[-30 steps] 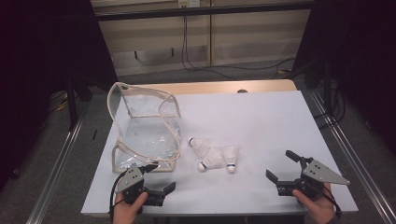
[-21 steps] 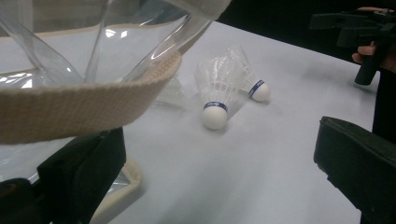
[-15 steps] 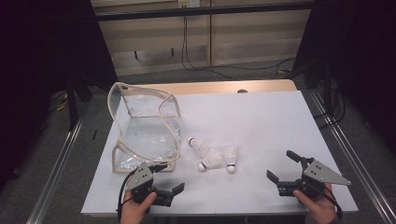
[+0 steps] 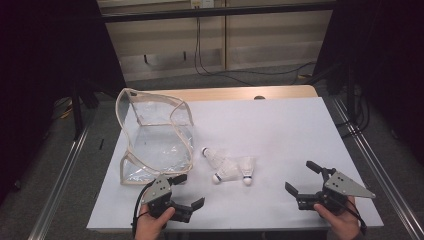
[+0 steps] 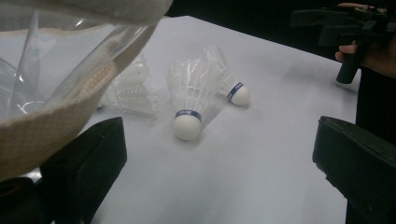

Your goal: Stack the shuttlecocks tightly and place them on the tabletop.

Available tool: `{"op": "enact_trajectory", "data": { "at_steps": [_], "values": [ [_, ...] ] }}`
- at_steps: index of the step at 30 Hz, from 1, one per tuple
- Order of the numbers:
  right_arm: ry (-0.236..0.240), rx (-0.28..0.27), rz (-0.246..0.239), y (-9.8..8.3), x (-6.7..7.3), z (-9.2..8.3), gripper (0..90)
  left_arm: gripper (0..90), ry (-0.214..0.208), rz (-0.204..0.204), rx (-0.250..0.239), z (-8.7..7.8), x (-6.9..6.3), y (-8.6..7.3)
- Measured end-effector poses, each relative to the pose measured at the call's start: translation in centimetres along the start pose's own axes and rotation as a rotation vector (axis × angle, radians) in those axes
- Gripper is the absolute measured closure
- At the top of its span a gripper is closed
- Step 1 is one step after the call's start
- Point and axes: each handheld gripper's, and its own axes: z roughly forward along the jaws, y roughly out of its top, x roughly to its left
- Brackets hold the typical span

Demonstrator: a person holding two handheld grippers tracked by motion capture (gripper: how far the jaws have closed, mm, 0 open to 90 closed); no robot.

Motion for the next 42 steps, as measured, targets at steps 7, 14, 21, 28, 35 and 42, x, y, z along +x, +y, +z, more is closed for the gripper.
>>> {"op": "enact_trajectory", "data": {
  "at_steps": [7, 14, 21, 28, 35, 42],
  "values": [
    [0.002, 0.0, 0.004, 0.0, 0.0, 0.1, 0.7, 3.0, -0.01, 0.001, 0.004, 0.6, -0.3, 0.2],
    [0.001, 0.001, 0.006, 0.0, 0.0, 0.2, 0.4, 3.0, -0.024, 0.006, 0.003, 1.3, -0.8, 0.4],
    [0.004, 0.003, 0.004, 0.0, 0.0, 0.3, 0.5, 2.7, -0.018, -0.002, 0.0, 2.0, -1.1, 0.6],
    [0.011, 0.002, 0.003, 0.0, 0.1, 0.3, 0.5, 2.7, -0.015, -0.004, 0.01, 2.7, -1.4, 0.8],
    [0.012, 0.002, 0.005, 0.1, 0.1, 0.3, 0.5, 2.8, -0.016, 0.009, 0.021, 3.6, -2.0, 1.1],
    [0.015, 0.001, 0.005, 0.1, 0.1, 0.3, 0.6, 2.9, -0.021, 0.013, 0.022, 4.8, -2.7, 1.6]
  ]
}}
